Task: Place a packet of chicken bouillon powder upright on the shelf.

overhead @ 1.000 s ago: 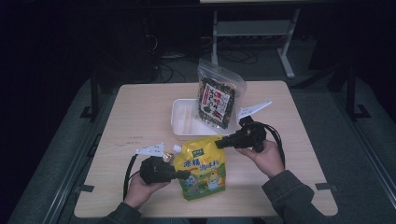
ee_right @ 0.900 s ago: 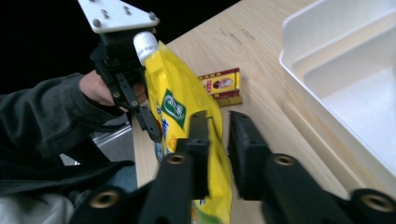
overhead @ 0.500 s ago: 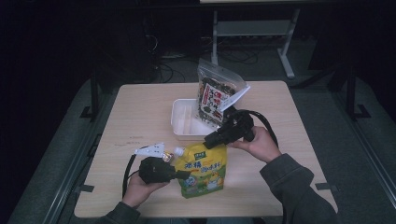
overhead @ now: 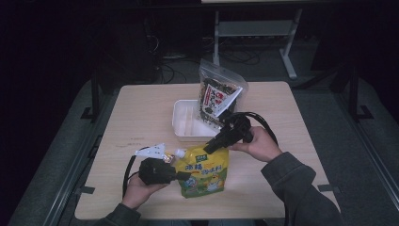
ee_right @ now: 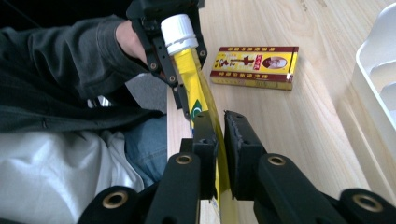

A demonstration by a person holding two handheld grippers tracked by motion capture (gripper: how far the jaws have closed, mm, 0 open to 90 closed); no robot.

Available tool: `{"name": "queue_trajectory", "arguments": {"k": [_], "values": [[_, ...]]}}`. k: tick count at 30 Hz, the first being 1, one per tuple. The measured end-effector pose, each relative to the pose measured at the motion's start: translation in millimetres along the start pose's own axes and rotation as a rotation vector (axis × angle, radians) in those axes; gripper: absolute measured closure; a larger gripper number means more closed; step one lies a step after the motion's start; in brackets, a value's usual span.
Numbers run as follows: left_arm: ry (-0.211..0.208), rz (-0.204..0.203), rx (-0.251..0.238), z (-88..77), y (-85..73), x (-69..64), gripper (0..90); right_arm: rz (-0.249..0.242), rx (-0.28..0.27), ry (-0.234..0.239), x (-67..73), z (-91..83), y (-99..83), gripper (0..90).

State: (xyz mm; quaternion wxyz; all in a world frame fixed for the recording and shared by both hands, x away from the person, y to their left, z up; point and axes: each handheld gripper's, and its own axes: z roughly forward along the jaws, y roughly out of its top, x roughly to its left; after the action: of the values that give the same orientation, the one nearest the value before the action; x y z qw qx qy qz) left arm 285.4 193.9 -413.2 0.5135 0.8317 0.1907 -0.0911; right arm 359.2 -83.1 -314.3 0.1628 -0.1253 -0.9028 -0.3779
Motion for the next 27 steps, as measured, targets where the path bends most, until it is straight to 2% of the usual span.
{"name": "queue_trajectory", "arguments": {"k": [2,6,12,18,20,27], "values": [[0.004,0.0,0.001,-0.3,-0.1,0.0,87.2,-0.025,0.013,-0.018,3.4,0.4,0.9,85.7],[0.009,0.008,-0.01,-1.6,-0.1,0.1,85.2,-0.012,0.026,-0.005,6.2,0.3,0.7,89.2],[0.055,0.018,-0.004,-4.4,0.2,-1.8,69.0,0.033,0.03,0.012,6.1,-1.1,-1.0,89.4],[0.11,0.022,-0.008,-12.9,-0.4,0.1,56.1,0.096,-0.014,0.033,4.0,-7.7,-4.6,89.5],[0.147,0.025,0.003,-16.0,-1.0,0.0,52.1,0.124,-0.031,0.046,3.7,-9.9,-5.5,89.5],[0.21,0.027,0.017,-23.3,-4.4,0.9,46.7,0.173,-0.102,0.051,2.4,-17.2,-9.4,89.5]]}}
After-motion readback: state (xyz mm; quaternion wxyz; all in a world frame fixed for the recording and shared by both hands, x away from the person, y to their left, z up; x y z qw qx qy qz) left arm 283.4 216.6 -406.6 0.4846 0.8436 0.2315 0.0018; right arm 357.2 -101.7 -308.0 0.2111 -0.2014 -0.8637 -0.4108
